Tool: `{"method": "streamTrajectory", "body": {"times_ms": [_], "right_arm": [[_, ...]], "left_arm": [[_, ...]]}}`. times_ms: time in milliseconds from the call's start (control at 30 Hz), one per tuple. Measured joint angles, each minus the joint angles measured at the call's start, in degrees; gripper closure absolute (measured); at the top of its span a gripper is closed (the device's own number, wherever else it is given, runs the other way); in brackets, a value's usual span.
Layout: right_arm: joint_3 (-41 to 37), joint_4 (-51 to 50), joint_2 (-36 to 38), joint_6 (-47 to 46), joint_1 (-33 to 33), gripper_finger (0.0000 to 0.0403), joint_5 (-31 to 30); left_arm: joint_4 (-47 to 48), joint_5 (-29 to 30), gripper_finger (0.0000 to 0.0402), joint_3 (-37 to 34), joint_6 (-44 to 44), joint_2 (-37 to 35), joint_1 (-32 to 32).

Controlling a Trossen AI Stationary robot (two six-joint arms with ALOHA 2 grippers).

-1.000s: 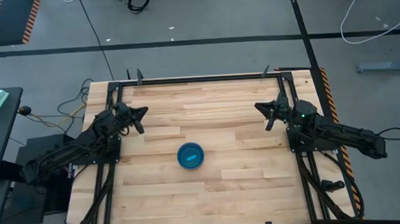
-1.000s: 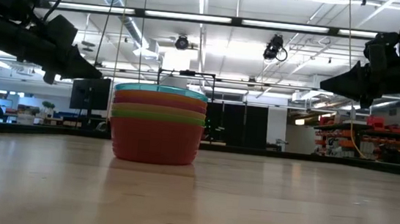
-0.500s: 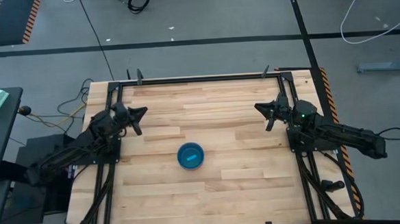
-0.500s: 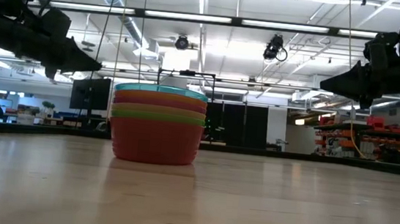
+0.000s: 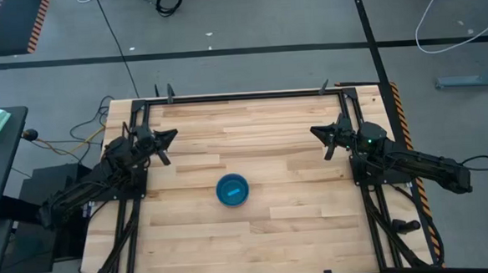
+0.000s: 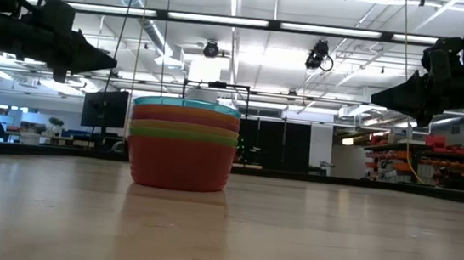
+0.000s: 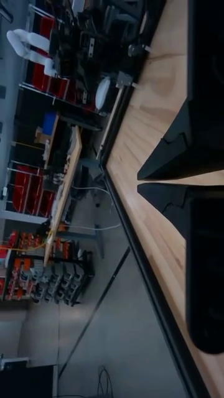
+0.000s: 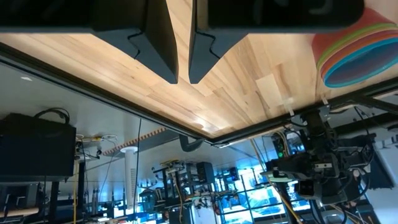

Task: Nest bowls inside each other
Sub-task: Return to Home Position

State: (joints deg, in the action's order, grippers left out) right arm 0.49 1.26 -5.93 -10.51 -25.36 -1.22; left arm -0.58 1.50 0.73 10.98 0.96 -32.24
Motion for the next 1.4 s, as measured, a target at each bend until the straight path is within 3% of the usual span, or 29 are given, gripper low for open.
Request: {"method": "streamTrajectory", "body": {"times_ms": [1033,1400], "right_arm": [[0.00,2.44,-0.02,-1.66,-0.01,0.0355,-0.02],[0.04,2.77,-0.02,-1.88,0.00,0.0355,-0.44]], "left_arm": [[-0.54,-0.06,0.0366,-0.25,0.60,0.12,-0.01],[-2.47,-0.09,0.0378,-0.33,0.11,0.13,0.01]]}}
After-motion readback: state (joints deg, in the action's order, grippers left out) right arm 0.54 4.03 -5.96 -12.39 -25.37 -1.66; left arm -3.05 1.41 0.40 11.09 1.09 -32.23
